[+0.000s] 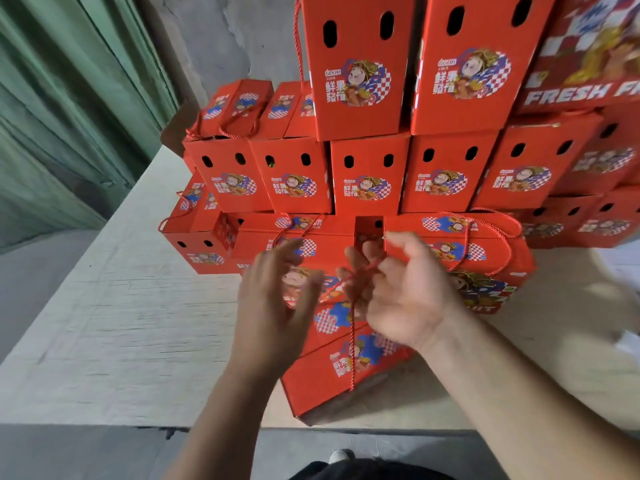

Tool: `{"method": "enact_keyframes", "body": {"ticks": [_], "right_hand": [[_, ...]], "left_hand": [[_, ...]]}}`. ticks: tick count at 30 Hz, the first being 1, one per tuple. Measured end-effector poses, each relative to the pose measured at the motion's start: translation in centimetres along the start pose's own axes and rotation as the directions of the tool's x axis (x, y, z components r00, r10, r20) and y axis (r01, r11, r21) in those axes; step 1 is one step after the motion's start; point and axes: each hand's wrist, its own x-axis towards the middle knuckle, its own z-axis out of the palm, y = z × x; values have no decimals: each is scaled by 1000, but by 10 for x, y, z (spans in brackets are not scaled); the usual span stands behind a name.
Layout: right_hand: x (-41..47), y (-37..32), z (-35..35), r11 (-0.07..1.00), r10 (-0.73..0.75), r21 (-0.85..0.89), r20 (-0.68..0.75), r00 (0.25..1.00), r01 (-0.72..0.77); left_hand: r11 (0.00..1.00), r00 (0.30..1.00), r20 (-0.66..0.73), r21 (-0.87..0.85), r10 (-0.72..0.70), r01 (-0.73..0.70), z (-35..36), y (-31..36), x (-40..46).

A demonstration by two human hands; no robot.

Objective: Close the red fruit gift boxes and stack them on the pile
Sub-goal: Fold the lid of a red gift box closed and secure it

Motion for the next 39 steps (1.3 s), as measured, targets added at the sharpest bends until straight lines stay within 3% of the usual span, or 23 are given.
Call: {"method": "enact_keyframes", "body": {"ticks": [2, 5, 7, 9, 11, 13, 17, 19, 21, 24, 26, 29, 31, 34, 39], "right_hand": [[-11, -11, 2, 995, -30, 98, 116, 993, 19], [-26, -5, 5, 983, -95, 177, 284, 954, 46], [-29, 0, 12, 987, -125, 133, 275, 953, 91], [-25, -5, 20, 982, -187, 3, 227, 956, 191], [-25, -13, 24, 949, -252, -117, 280, 926, 293], [-28, -15, 21, 909, -298, -171, 371, 880, 380], [-30, -8, 11, 893, -322, -200, 340, 883, 403], [-33, -13, 7, 852, -338, -278, 356, 871, 444], [-37, -28, 5, 813, -337, -307, 444, 830, 494], [-43, -49, 4, 818, -416, -208, 428, 802, 535], [-35, -44, -1, 832, -440, -190, 347, 829, 521], [-25, -18, -12, 848, -365, -296, 277, 889, 440], [-26, -7, -21, 850, -365, -305, 245, 898, 429], [-28, -4, -24, 861, -371, -273, 238, 897, 429], [-34, -28, 14, 876, -329, -269, 272, 904, 400]], "left_hand": [[935, 961, -46, -248, -274, 255, -9, -19, -8], [666, 780, 165, -434, -603, 607, -5, -46, -36], [485, 643, 342, -445, -685, 753, 6, -57, -59], [365, 589, 443, -494, -676, 789, 17, -60, -74], [423, 683, 429, -556, -592, 716, 24, -57, -84], [585, 809, 394, -559, -436, 587, 26, -52, -86], [792, 840, 442, -366, -314, 489, 39, -46, -85], [773, 832, 415, -362, -368, 522, 47, -42, -82], [698, 848, 340, -483, -406, 528, 49, -44, -81], [676, 853, 297, -521, -429, 521, 49, -46, -75], [683, 827, 317, -466, -465, 563, 52, -48, -71], [631, 768, 424, -442, -481, 638, 60, -50, -76], [691, 764, 498, -378, -410, 617, 61, -54, -90], [880, 838, 488, -250, -245, 403, 65, -57, -106], [903, 938, 299, -331, -175, 274, 53, -51, -80]]}}
